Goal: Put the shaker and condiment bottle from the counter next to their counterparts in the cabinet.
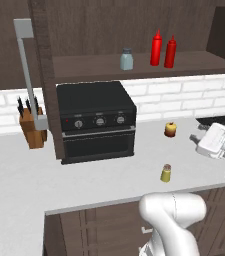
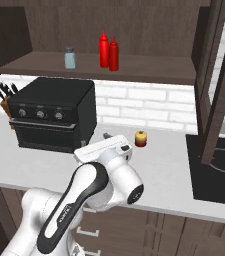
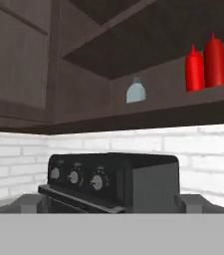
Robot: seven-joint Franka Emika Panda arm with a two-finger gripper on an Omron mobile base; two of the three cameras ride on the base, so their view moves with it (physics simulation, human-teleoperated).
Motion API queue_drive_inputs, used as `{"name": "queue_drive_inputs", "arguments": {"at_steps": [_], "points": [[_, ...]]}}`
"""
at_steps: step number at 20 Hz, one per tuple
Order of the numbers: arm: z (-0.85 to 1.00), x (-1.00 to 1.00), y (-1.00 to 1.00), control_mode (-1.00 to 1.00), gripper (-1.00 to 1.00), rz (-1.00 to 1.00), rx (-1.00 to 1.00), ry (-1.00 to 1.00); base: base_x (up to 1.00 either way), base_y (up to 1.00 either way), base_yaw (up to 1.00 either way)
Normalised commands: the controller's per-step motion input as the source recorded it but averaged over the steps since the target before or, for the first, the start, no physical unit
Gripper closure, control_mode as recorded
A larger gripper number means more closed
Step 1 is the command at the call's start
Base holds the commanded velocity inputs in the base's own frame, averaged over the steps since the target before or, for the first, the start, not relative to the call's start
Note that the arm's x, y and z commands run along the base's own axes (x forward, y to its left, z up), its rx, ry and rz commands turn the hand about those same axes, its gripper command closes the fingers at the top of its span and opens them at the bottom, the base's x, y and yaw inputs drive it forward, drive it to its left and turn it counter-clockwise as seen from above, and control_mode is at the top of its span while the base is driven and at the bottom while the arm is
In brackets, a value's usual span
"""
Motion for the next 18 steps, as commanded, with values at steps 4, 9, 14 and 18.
{"name": "queue_drive_inputs", "arguments": {"at_steps": [4, 9, 14, 18], "points": [[-0.70, 0.00, 0.00, -1.00, -1.00, 0.26, -0.16, 0.17, 0.00, 0.00, 0.00], [-0.44, 0.00, 0.00, -1.00, -1.00, 0.14, -0.21, 0.10, 0.00, 0.00, 0.00], [-0.22, 0.00, 0.00, -1.00, -1.00, 0.02, -0.13, 0.00, 0.00, 0.00, 0.00], [-0.06, 0.01, 0.00, -1.00, -1.00, -0.06, -0.05, 0.00, 0.00, 0.00, 0.00]]}}
